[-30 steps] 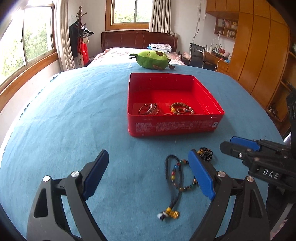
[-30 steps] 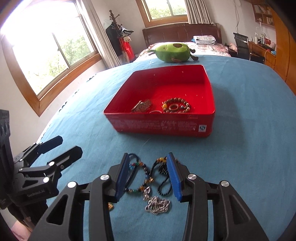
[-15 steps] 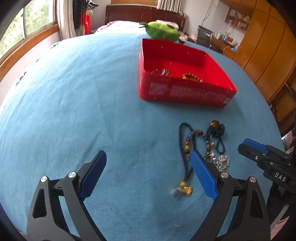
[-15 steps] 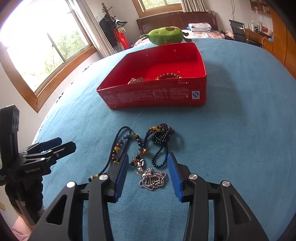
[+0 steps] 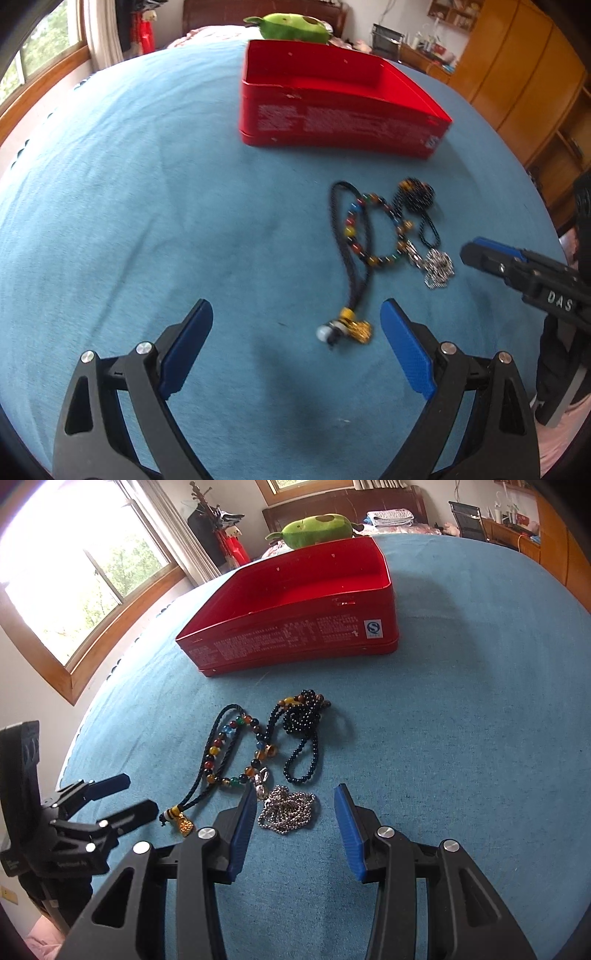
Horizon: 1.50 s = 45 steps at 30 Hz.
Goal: Organize jewelry
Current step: 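Move the left gripper to the multicolour bead necklace and grasp its cord, then lift the necklace cord with the left gripper while the right gripper grasps its bead strand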
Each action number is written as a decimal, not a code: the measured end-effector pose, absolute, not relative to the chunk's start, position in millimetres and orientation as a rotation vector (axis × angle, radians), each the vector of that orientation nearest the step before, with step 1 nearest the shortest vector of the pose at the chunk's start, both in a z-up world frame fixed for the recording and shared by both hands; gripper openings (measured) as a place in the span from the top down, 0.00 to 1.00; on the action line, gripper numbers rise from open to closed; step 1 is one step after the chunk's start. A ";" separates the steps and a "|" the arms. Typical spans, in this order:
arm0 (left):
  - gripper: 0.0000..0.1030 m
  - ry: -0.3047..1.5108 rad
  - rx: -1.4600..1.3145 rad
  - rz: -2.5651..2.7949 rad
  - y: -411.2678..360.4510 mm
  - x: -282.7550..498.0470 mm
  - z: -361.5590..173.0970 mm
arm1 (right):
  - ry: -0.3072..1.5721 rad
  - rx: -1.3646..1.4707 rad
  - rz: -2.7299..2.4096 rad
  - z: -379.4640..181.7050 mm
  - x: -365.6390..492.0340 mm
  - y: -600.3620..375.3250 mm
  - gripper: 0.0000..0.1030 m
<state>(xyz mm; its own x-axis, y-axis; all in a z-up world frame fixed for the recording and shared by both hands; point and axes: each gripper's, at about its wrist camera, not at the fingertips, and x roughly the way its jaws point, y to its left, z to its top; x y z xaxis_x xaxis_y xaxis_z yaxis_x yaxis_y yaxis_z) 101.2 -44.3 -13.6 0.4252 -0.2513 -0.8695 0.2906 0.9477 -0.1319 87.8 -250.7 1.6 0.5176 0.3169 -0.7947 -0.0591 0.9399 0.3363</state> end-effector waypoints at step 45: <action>0.91 1.011 -0.075 -0.306 13.1 119.2 -0.2 | 1.056 0.281 0.362 -1.7 142.1 -200.4 0.59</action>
<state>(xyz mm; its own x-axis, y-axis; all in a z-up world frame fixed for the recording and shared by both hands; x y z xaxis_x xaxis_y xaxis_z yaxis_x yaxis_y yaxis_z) 119.2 13.1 -0.2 0.4927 -0.2865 -0.8217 0.2174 0.9548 -0.2026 142.1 -200.4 -1.7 0.4429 0.4197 -0.7923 -0.1540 0.9062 0.3939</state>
